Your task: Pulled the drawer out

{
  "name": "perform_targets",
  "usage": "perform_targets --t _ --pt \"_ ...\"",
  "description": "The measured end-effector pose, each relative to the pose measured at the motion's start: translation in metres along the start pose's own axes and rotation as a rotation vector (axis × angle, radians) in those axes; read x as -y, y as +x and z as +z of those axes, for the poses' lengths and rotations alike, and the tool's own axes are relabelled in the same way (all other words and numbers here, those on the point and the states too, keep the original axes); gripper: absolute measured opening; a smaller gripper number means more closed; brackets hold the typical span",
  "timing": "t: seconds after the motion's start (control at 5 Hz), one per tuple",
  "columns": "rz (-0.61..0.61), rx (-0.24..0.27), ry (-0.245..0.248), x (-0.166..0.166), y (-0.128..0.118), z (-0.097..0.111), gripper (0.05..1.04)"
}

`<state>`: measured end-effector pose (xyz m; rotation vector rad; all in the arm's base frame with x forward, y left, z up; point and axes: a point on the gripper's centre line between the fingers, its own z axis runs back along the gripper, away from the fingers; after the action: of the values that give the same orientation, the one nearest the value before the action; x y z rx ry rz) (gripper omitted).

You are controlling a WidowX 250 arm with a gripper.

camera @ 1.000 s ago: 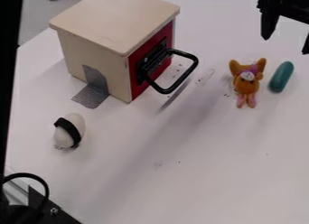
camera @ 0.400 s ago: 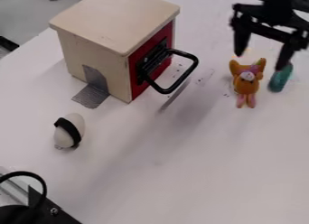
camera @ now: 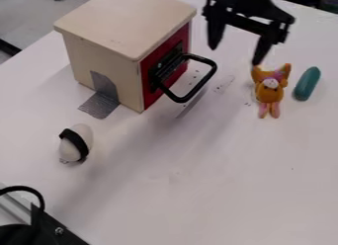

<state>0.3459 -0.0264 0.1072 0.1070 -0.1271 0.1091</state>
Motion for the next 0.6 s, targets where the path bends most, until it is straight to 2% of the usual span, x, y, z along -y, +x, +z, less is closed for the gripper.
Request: perform_targets --t 0.2,0.4,0.6 --pt "0.017 0.004 0.008 -0.014 -0.003 -0.007 0.999" --pt "0.054 0.001 -0.012 -0.028 0.0 -0.009 0.999" --pt "0.034 -0.065 -0.03 -0.026 -0.005 -0.024 0.999"
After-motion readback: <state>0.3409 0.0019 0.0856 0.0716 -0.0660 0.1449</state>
